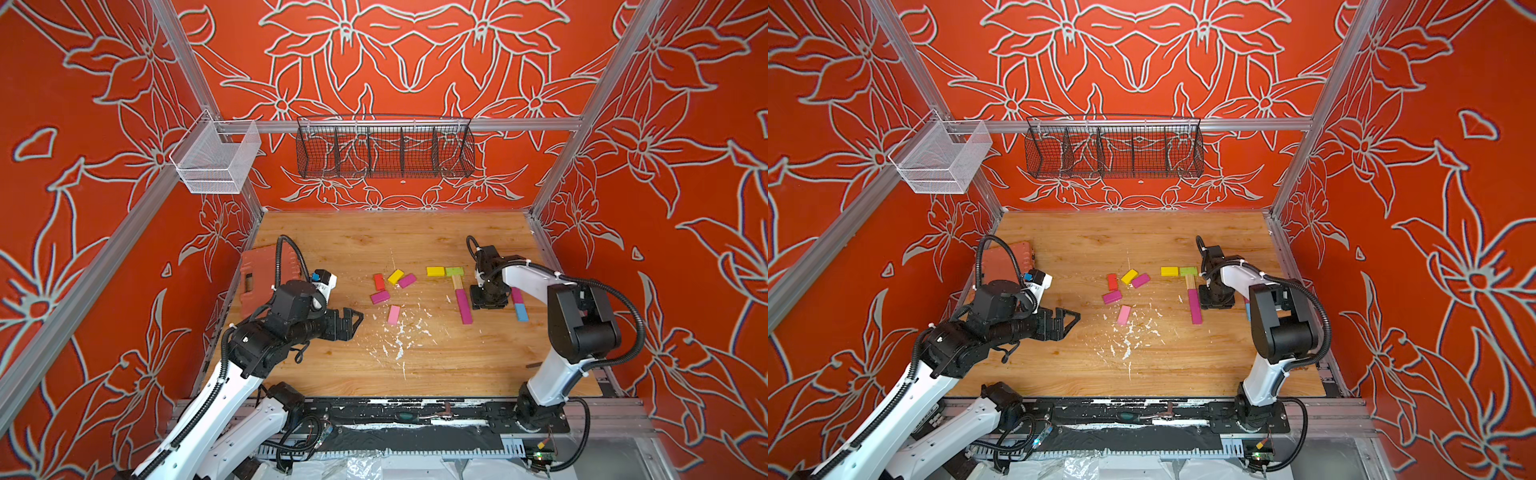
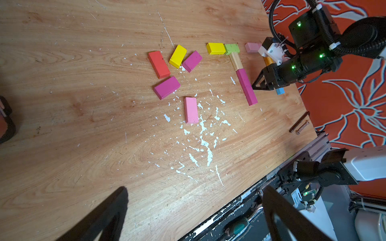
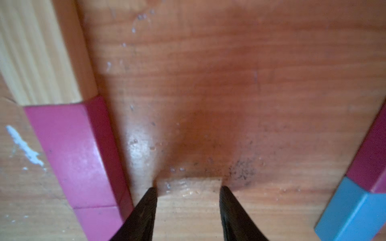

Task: Assemble the number 7 with building blocks
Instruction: Adjust the building block at the center of the board.

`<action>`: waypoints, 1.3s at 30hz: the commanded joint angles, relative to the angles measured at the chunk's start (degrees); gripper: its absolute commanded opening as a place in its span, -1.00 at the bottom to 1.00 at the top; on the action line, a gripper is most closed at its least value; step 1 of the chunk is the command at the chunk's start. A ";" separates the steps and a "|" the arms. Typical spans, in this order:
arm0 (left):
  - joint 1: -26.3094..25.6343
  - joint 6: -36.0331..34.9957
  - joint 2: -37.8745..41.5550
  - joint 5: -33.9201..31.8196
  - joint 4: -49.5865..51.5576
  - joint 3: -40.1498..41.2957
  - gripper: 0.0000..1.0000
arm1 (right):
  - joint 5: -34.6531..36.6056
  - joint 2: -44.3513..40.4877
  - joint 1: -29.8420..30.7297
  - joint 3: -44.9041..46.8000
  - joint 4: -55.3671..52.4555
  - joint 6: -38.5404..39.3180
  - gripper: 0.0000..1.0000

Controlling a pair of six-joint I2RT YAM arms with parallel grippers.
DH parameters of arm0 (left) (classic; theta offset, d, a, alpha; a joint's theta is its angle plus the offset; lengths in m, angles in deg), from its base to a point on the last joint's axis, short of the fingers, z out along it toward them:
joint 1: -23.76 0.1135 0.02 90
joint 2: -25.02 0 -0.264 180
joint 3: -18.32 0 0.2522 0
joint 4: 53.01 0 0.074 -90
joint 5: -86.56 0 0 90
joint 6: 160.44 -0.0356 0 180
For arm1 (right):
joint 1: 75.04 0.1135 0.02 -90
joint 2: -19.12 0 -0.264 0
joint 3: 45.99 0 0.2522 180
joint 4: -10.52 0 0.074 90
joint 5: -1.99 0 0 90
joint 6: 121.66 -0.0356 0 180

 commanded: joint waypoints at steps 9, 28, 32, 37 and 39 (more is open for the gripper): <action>0.43 -0.12 0.89 0.02 -0.65 0.77 0.95 | 0.14 1.98 -0.27 -6.55 -0.13 1.04 0.04; 0.43 0.01 1.18 -2.18 -0.13 0.61 0.95 | 1.89 20.76 -1.23 -31.87 -4.99 3.64 -0.46; 0.43 -0.13 0.63 -2.00 -0.03 0.49 0.95 | 1.36 22.66 -1.45 -33.30 -4.82 4.49 -0.45; 0.43 -0.06 0.46 -2.07 -0.12 0.52 0.95 | -0.84 23.18 -1.48 -32.61 -2.53 5.98 -0.43; 0.43 -0.08 0.45 -2.12 -0.16 0.49 0.95 | -0.84 23.88 -1.46 -33.04 -2.61 6.30 -0.42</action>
